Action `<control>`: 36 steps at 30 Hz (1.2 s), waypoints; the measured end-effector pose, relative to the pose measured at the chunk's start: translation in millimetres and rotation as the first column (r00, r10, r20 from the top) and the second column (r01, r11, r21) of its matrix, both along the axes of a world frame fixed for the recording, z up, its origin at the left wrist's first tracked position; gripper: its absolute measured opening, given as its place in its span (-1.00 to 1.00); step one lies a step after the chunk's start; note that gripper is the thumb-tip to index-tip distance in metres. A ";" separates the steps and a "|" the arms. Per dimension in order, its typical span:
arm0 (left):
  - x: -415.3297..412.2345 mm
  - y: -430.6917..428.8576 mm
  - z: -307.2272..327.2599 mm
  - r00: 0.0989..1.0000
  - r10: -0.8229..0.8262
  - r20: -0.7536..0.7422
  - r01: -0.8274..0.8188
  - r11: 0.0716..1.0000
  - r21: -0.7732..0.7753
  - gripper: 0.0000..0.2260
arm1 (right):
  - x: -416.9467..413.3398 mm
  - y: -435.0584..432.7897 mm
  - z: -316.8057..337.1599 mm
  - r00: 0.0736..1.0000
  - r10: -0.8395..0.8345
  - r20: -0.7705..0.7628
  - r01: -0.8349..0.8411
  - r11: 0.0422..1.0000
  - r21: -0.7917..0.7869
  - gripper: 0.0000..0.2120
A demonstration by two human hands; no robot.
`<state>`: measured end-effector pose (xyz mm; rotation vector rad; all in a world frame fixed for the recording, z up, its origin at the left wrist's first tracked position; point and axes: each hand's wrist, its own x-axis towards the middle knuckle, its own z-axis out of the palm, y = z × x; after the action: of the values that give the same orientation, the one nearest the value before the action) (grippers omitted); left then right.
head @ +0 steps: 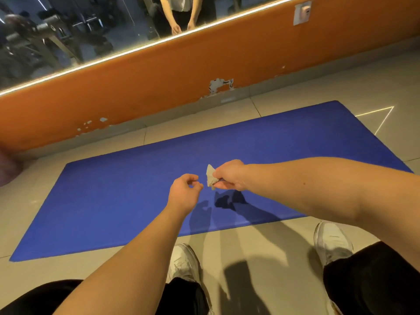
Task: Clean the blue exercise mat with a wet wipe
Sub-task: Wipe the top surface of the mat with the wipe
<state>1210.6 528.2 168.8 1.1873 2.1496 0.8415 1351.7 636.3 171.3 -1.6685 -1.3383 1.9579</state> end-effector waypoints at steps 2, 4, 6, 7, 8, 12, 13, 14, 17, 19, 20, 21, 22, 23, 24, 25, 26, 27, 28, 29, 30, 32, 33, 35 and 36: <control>-9.5 4.5 -6.0 1.000 0.017 0.006 -0.017 0.999 -0.045 -0.74 | 6.5 5.0 6.8 0.997 0.022 0.069 -0.027 0.998 0.061 -0.95; -16.3 13.1 -16.5 0.999 0.042 0.002 -0.042 0.994 -0.100 -0.73 | 9.4 15.4 7.8 0.988 0.049 0.146 -0.064 0.993 0.099 -0.88; -20.0 25.0 -31.8 0.999 0.051 0.002 -0.050 0.987 -0.153 -0.75 | 13.3 26.9 -1.3 0.982 0.065 0.178 -0.085 0.991 0.105 -0.79; -20.6 31.6 -41.4 0.999 0.051 -0.002 -0.050 0.982 -0.182 -0.77 | 15.9 34.1 -10.5 0.982 0.068 0.176 -0.087 0.991 0.103 -0.75; -20.2 37.0 -51.8 0.999 0.044 -0.010 -0.045 0.976 -0.214 -0.81 | 19.8 40.8 -21.5 0.984 0.068 0.162 -0.086 0.991 0.102 -0.76; -15.0 55.8 -98.8 0.999 0.034 -0.037 -0.044 0.947 -0.317 -0.85 | 38.9 62.8 -76.2 0.975 0.091 0.204 -0.121 0.983 0.140 -0.80; -13.6 60.3 -110.6 0.999 0.024 -0.048 -0.039 0.940 -0.340 -0.79 | 42.2 68.5 -89.1 0.964 0.114 0.241 -0.150 0.979 0.138 -0.78; -13.0 64.5 -122.3 0.998 0.013 -0.060 -0.034 0.931 -0.363 -0.76 | 44.9 75.2 -104.6 0.955 0.131 0.266 -0.171 0.976 0.136 -0.80; -9.9 73.8 -153.9 0.994 -0.015 -0.109 -0.034 0.900 -0.435 -0.83 | 52.6 88.9 -151.4 0.939 0.154 0.306 -0.209 0.966 0.155 -0.90; -9.6 81.8 -171.4 0.992 -0.021 -0.126 -0.040 0.887 -0.459 -0.90 | 56.4 90.8 -179.8 0.914 0.169 0.370 -0.241 0.958 0.157 -0.76; -10.2 85.0 -180.1 0.990 -0.029 -0.138 -0.040 0.881 -0.471 -0.88 | 57.1 89.6 -194.6 0.916 0.146 0.373 -0.217 0.964 0.155 -0.68; -11.5 86.1 -183.5 0.987 -0.038 -0.158 -0.043 0.877 -0.479 -0.85 | 57.1 86.6 -201.8 0.931 0.099 0.351 -0.167 0.972 0.168 -0.62; -13.0 88.9 -188.7 0.980 -0.052 -0.195 -0.052 0.869 -0.492 -0.84 | 56.2 84.8 -211.6 0.944 0.053 0.324 -0.120 0.975 0.188 -0.57; -13.7 93.6 -193.9 0.970 -0.077 -0.232 -0.055 0.856 -0.514 -0.86 | 54.9 84.5 -220.6 0.953 0.007 0.304 -0.067 0.980 0.187 -0.56; -12.8 94.7 -197.4 0.965 -0.086 -0.246 -0.063 0.841 -0.538 -0.86 | 53.8 83.5 -229.0 0.965 -0.041 0.261 -0.003 0.986 0.164 -0.58; -13.8 95.9 -199.5 0.966 -0.078 -0.247 -0.073 0.832 -0.550 -0.80 | 49.9 83.3 -232.8 0.969 -0.072 0.235 0.038 0.988 0.149 -0.64; -15.4 96.8 -202.5 0.966 -0.084 -0.245 -0.071 0.823 -0.564 -0.72 | 45.6 84.8 -235.8 0.967 -0.091 0.239 0.045 0.981 0.189 -0.69; -16.9 98.3 -204.9 0.963 -0.096 -0.251 -0.070 0.813 -0.578 -0.65 | 42.1 86.9 -236.2 0.960 -0.090 0.265 0.025 0.971 0.239 -0.75; -18.7 100.3 -207.5 0.960 -0.103 -0.259 -0.071 0.808 -0.585 -0.60 | 39.0 89.7 -236.4 0.957 -0.087 0.277 0.007 0.961 0.278 -0.81; -20.2 102.5 -209.9 0.960 -0.105 -0.260 -0.071 0.806 -0.587 -0.57 | 37.3 93.5 -234.6 0.953 -0.089 0.290 -0.009 0.947 0.321 -0.87; -22.7 105.3 -212.3 0.959 -0.116 -0.260 -0.061 0.809 -0.585 -0.54 | 36.6 97.6 -235.3 0.948 -0.086 0.307 -0.033 0.932 0.362 -0.88; -26.7 114.2 -216.7 0.956 -0.132 -0.263 -0.044 0.819 -0.572 -0.51 | 35.8 105.3 -236.2 0.944 -0.072 0.322 -0.069 0.911 0.406 -0.79; -28.4 120.2 -217.8 0.955 -0.130 -0.266 -0.044 0.827 -0.561 -0.50 | 36.1 109.0 -238.4 0.936 -0.049 0.348 -0.110 0.900 0.421 -0.76; -31.5 133.6 -220.3 0.954 -0.126 -0.274 -0.046 0.836 -0.547 -0.45 | 36.6 114.9 -244.9 0.898 -0.011 0.439 -0.220 0.854 0.471 -0.79; -32.1 139.5 -221.8 0.952 -0.132 -0.276 -0.044 0.833 -0.552 -0.41 | 35.5 117.9 -250.2 0.885 -0.015 0.465 -0.246 0.833 0.495 -0.82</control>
<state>1178.4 667.8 -53.0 1.0930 2.3604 -0.0232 1387.2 754.2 -78.9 -1.8156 -1.9748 1.0749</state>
